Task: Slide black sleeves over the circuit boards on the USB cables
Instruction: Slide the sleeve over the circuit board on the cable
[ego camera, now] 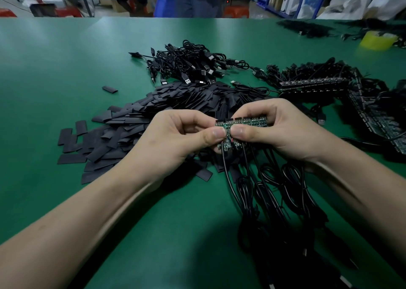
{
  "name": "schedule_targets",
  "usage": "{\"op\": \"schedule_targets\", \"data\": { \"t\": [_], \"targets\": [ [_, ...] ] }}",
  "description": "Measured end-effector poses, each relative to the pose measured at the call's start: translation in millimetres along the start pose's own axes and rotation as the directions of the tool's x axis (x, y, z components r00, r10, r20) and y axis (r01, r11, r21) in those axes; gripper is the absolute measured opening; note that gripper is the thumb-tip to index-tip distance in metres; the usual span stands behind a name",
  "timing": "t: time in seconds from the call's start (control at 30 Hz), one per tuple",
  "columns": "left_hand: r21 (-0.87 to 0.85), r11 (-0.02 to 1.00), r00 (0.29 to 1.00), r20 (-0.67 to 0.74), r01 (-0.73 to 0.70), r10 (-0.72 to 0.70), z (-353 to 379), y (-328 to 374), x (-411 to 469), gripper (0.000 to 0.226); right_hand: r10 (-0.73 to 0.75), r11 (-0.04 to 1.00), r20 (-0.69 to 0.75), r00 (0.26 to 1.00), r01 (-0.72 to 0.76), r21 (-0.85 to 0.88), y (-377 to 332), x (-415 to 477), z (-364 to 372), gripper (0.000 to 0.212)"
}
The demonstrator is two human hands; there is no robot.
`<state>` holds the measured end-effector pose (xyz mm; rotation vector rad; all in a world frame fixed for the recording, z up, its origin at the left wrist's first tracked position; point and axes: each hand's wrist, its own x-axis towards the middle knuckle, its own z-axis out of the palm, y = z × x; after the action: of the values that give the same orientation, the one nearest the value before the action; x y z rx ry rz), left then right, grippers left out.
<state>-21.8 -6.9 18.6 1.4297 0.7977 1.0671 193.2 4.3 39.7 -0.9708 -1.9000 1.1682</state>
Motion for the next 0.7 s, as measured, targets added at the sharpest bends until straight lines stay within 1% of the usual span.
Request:
{"op": "schedule_targets", "data": {
  "t": [0.03, 0.17, 0.23, 0.3, 0.37, 0.47, 0.53, 0.6, 0.63, 0.67, 0.7],
  "targets": [
    [-0.02, 1.0, 1.0, 0.007, 0.006, -0.006, 0, 0, 0, 0.002, 0.005, 0.999, 0.004, 1.0, -0.005, 0.046, 1, 0, 1, 0.004],
    [-0.093, 0.996, 1.0, 0.03, 0.011, -0.008, 1, 0, 0, 0.006, 0.034, 0.965, 0.026, 0.999, -0.04, 0.259, 5, 0, 5, 0.008],
    [-0.092, 0.996, 1.0, 0.022, -0.001, 0.003, 1, 1, 1, 0.006, 0.067, 0.95, 0.068, 0.995, -0.084, 0.301, 5, 1, 0, 0.009],
    [-0.083, 0.996, 1.0, 0.01, -0.011, 0.012, 0, 1, 2, 0.005, 0.115, 0.948, 0.123, 0.986, -0.146, 0.284, 5, 0, -13, 0.011],
    [-0.068, 0.997, 1.0, -0.021, -0.019, 0.018, -4, 2, 3, 0.009, 0.182, 0.957, 0.127, 0.975, -0.205, 0.205, 4, -3, -31, 0.01],
    [-0.03, 0.999, 0.995, -0.089, -0.036, 0.033, -11, 4, 3, 0.014, 0.287, 0.956, 0.068, 0.956, -0.29, 0.036, 4, -10, -62, 0.014],
    [0.012, 0.998, 0.989, -0.135, -0.062, 0.063, -12, 4, 4, 0.014, 0.36, 0.923, 0.056, 0.931, -0.346, -0.169, 2, -14, -79, 0.02],
    [0.024, 0.994, 0.98, -0.167, -0.105, 0.108, -11, 4, 4, 0.009, 0.427, 0.836, 0.032, 0.904, -0.381, -0.396, -1, -18, -90, 0.026],
    [0.04, 0.991, 0.974, -0.181, -0.129, 0.134, -10, 5, 4, 0.007, 0.423, 0.793, -0.019, 0.906, -0.38, -0.476, -4, -18, -92, 0.03],
    [0.068, 0.986, 0.968, -0.193, -0.149, 0.16, -10, 5, 3, 0.007, 0.372, 0.774, -0.091, 0.924, -0.362, -0.519, -7, -18, -90, 0.034],
    [0.105, 0.98, 0.961, -0.204, -0.167, 0.186, -10, 5, 3, 0.007, 0.283, 0.785, -0.145, 0.948, -0.316, -0.533, -12, -16, -84, 0.037]
  ]
}}
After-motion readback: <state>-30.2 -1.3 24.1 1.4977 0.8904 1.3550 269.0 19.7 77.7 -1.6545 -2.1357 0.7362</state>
